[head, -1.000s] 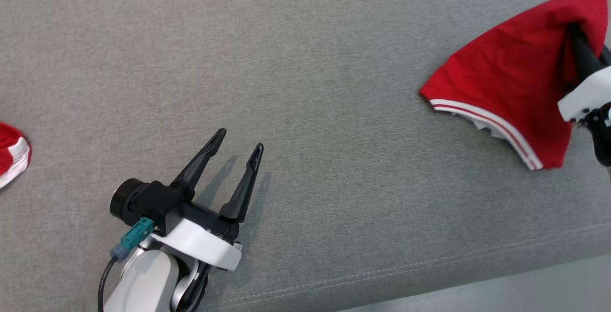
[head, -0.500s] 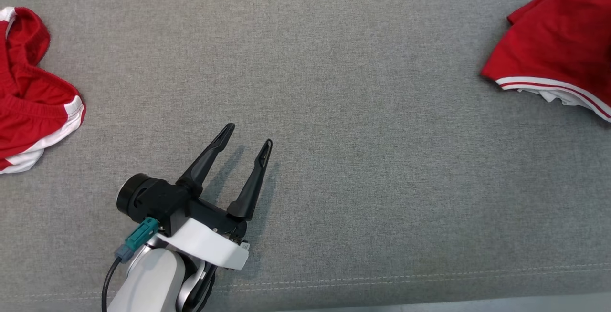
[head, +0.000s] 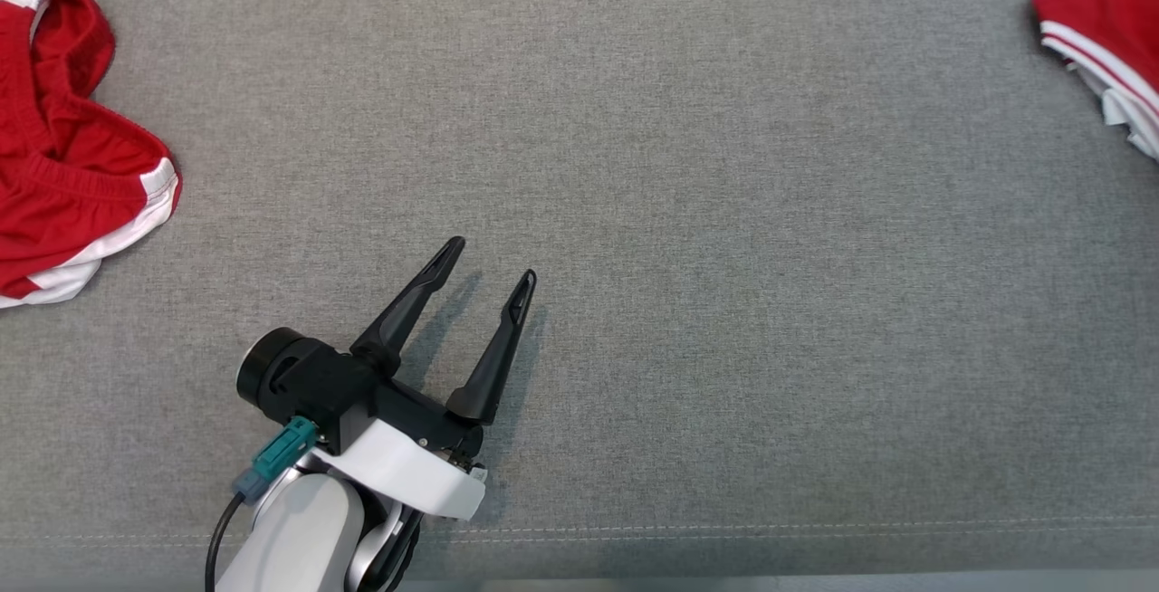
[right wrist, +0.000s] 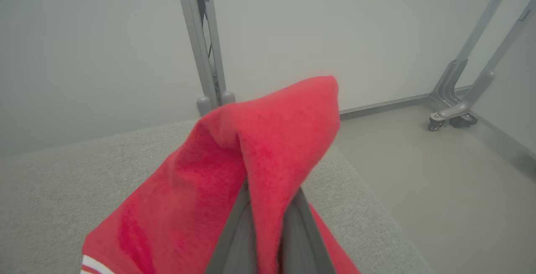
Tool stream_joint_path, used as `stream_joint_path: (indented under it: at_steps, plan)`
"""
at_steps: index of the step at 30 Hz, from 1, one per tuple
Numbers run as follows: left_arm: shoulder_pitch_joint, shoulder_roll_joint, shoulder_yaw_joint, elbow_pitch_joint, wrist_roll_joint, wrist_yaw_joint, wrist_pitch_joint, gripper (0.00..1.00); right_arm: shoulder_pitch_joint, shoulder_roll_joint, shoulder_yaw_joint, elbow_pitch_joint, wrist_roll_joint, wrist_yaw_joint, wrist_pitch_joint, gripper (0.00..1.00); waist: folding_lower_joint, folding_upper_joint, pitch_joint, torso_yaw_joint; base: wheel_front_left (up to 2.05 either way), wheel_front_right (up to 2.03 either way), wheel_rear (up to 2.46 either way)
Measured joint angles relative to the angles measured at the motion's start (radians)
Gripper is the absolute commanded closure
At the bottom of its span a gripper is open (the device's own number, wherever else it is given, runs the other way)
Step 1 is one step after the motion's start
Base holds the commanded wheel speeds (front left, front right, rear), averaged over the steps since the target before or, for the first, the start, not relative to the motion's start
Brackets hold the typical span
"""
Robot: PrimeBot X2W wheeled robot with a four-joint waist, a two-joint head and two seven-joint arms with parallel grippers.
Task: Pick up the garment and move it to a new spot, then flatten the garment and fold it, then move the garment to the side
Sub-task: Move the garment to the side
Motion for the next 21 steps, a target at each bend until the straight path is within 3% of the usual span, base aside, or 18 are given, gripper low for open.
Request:
stream_joint_path:
  at_steps: [7, 8, 9, 10, 21]
  plan:
    - [-0.007, -0.001, -0.02, -0.002, 0.0, 0.0, 0.0, 0.0, 0.014, -0.073, -0.112, 0.002, -0.078, 0.0, 0.02, 1.0, 0.0, 0.0, 0.012, 0.022, 0.0, 0.0, 0.0]
    - [-0.013, -0.001, -0.022, -0.002, 0.0, 0.0, 0.0, 0.0, 0.021, -0.082, -0.135, 0.001, -0.094, 0.0, 0.027, 0.8, 0.0, 0.0, 0.014, 0.025, 0.0, 0.0, 0.0]
    - [-0.017, -0.001, -0.023, -0.003, 0.0, 0.0, 0.0, 0.0, 0.032, -0.091, -0.153, 0.001, -0.112, 0.0, 0.045, 0.48, 0.0001, 0.0, 0.016, 0.027, 0.0, 0.0, 0.0]
    - [-0.019, -0.001, -0.022, -0.003, 0.0, 0.0, 0.0, 0.0, 0.043, -0.096, -0.175, 0.002, -0.127, 0.0, 0.061, 0.0, 0.0, 0.0, 0.018, 0.03, 0.0, 0.0, 0.0]
    - [-0.019, -0.006, -0.026, -0.003, -0.002, 0.0, 0.0, 0.0, 0.071, -0.131, -0.44, 0.005, -0.398, 0.0, 0.053, 0.0, 0.0, 0.0, 0.009, 0.023, 0.0, 0.0, 0.0]
